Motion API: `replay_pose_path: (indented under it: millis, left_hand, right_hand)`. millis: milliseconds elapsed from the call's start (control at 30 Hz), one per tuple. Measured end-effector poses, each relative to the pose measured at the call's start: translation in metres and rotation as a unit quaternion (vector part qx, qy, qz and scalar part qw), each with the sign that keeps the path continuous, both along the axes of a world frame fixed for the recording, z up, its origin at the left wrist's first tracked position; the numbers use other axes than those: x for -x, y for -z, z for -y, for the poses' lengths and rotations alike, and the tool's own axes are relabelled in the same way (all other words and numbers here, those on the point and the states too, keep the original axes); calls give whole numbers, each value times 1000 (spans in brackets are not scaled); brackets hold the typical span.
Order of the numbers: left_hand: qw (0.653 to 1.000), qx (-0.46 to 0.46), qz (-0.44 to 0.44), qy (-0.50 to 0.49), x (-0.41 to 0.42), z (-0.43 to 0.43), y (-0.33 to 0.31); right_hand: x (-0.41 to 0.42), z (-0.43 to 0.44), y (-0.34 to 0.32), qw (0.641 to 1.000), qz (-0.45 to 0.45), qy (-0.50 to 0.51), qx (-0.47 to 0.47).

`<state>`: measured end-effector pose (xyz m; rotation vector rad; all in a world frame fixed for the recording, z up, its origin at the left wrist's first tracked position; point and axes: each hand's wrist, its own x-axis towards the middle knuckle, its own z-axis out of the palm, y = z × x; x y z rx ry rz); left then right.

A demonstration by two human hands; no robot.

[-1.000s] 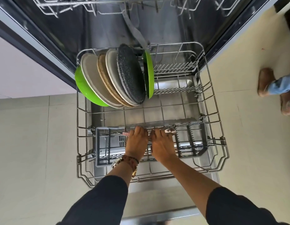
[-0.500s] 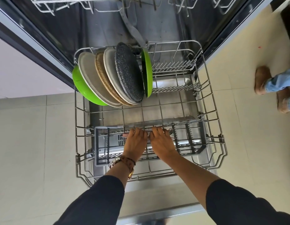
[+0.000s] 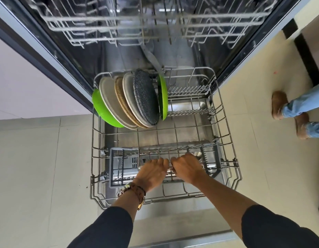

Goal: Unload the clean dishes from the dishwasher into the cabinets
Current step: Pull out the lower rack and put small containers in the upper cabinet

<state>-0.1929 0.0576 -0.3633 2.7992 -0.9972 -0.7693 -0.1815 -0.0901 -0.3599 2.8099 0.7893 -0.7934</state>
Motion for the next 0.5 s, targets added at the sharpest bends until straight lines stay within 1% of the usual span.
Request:
replay_pose_path:
  millis: [100,133,167,233,267,333,433,500]
  left_hand:
    - [1000,10,15,-21,-17,5,-36]
    - [999,11,23,-30,-25,8,-47]
    - [998,13,34,-42,-34,11,-62]
    - [996,11,53,-76,-53,16,-95]
    - [993,9,58,-102,-62,18,-114]
    - [988,-4,78,-134,-76,20,-155]
    - [983,-26,127,-132,-84,17,-225]
    - [978,-21,153,-138,-83,11,-275]
  right_hand:
    - [-17,3,-33,1000,28,3,4]
    - [-25,2,-48,999,47,-1,0]
    - [-32,3,-62,996,86,-8,-19]
    - [-48,0,-96,997,78,0,-19]
    - [-57,-2,-113,996,90,-2,-6]
    - [-75,-4,-147,987,161,-20,-17]
    - [-89,-4,-213,979,202,-31,-20]
    - [-92,-8,-256,964,261,-11,-53]
